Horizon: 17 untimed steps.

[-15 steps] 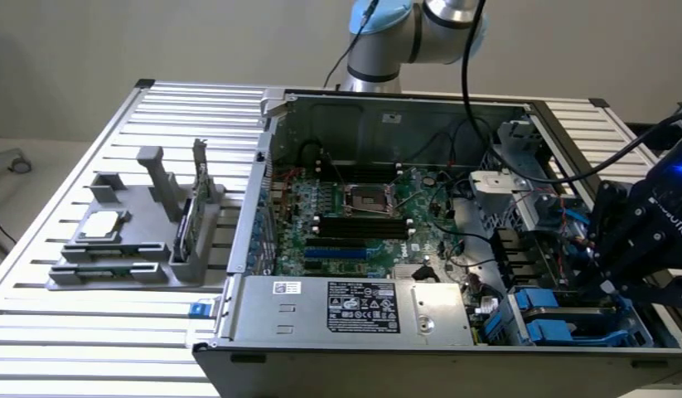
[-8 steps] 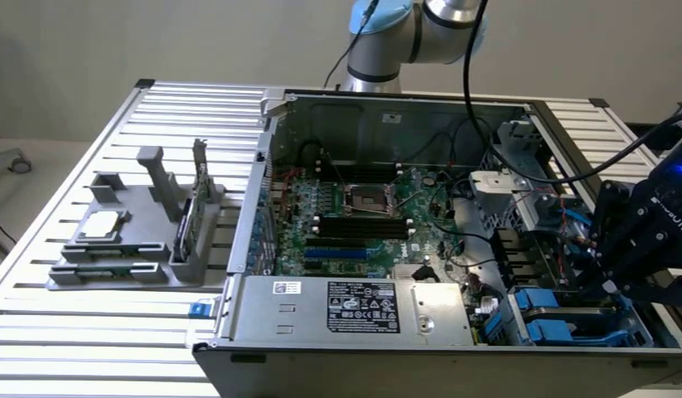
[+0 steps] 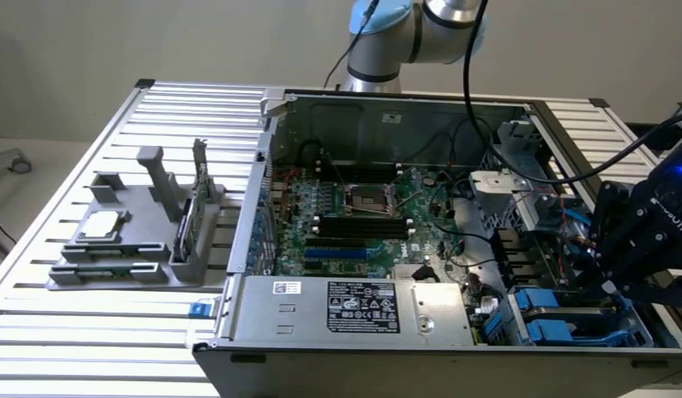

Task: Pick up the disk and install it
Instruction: 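Insert the first disk wire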

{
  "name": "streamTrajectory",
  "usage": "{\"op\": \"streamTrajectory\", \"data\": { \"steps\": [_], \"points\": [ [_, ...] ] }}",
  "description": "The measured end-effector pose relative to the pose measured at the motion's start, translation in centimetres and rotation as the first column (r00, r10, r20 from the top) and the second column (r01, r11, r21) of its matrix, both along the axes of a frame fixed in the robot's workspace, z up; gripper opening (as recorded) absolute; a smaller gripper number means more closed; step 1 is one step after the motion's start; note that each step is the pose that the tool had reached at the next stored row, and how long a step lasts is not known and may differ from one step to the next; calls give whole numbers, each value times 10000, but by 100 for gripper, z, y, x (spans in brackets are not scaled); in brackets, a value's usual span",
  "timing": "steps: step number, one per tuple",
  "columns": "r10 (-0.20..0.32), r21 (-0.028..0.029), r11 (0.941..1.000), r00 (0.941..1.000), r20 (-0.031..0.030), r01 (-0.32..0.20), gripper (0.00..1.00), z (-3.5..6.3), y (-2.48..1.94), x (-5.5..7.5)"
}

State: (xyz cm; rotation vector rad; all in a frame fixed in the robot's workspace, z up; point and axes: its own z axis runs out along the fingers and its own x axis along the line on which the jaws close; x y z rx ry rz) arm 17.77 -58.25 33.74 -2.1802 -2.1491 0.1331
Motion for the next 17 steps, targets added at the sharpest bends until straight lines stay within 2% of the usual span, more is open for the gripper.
{"op": "streamTrajectory", "data": {
  "steps": [17],
  "points": [
    [7,-3,10000,10000,-55,-7,16,-49,0,27]
  ]
}}
